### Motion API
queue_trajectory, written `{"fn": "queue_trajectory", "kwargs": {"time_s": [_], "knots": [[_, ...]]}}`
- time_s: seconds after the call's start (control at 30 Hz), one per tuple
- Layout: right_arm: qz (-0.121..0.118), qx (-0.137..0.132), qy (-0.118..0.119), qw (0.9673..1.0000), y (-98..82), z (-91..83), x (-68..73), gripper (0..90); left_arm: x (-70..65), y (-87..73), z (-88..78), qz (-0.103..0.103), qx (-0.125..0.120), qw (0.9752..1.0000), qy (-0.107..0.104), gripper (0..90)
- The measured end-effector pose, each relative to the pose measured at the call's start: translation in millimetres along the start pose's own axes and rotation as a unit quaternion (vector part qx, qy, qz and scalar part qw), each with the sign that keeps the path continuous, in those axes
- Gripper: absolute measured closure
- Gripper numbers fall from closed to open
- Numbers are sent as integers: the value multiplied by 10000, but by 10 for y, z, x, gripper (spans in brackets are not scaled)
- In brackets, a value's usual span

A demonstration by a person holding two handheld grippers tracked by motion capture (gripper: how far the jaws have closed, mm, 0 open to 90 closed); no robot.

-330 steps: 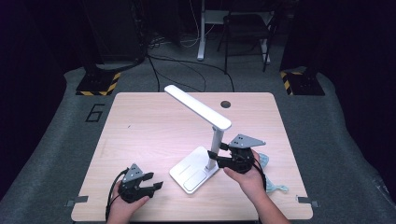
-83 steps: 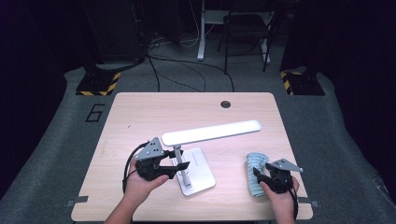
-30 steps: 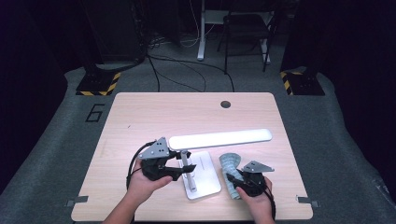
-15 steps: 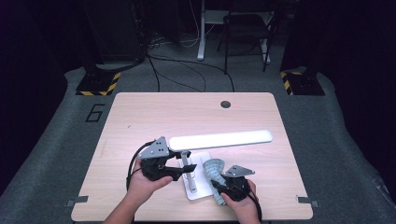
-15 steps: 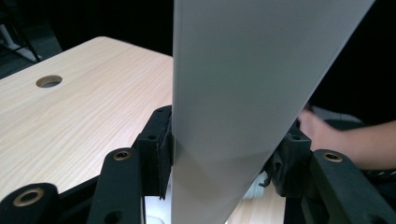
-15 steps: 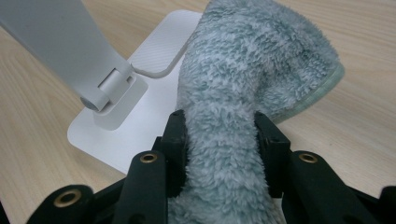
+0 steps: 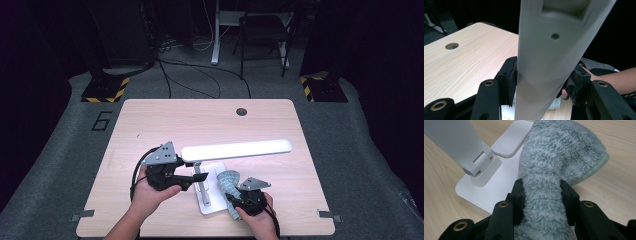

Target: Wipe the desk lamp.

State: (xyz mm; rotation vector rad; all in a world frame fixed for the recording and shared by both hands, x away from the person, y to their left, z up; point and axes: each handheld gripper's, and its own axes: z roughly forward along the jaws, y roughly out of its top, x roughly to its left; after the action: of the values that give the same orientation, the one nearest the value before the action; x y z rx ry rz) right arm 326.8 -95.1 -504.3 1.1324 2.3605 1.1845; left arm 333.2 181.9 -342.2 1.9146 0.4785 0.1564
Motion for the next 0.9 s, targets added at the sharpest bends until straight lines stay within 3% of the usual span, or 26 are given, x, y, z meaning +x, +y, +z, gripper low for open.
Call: {"fn": "queue_trajectory", "kwargs": {"time_s": [0.3, 0.7, 0.9], "knots": [[44, -7, 34, 10000, 11, 4, -17, 628, -12, 124, -54, 84, 129, 9999, -18, 496], [-33, -1, 33, 10000, 55, 44, 18, 633, -21, 112, -49, 195, 72, 9998, 10, 515], [53, -19, -13, 10000, 80, 101, -2, 637, -22, 111, -49, 218, 81, 9997, 26, 516]]}}
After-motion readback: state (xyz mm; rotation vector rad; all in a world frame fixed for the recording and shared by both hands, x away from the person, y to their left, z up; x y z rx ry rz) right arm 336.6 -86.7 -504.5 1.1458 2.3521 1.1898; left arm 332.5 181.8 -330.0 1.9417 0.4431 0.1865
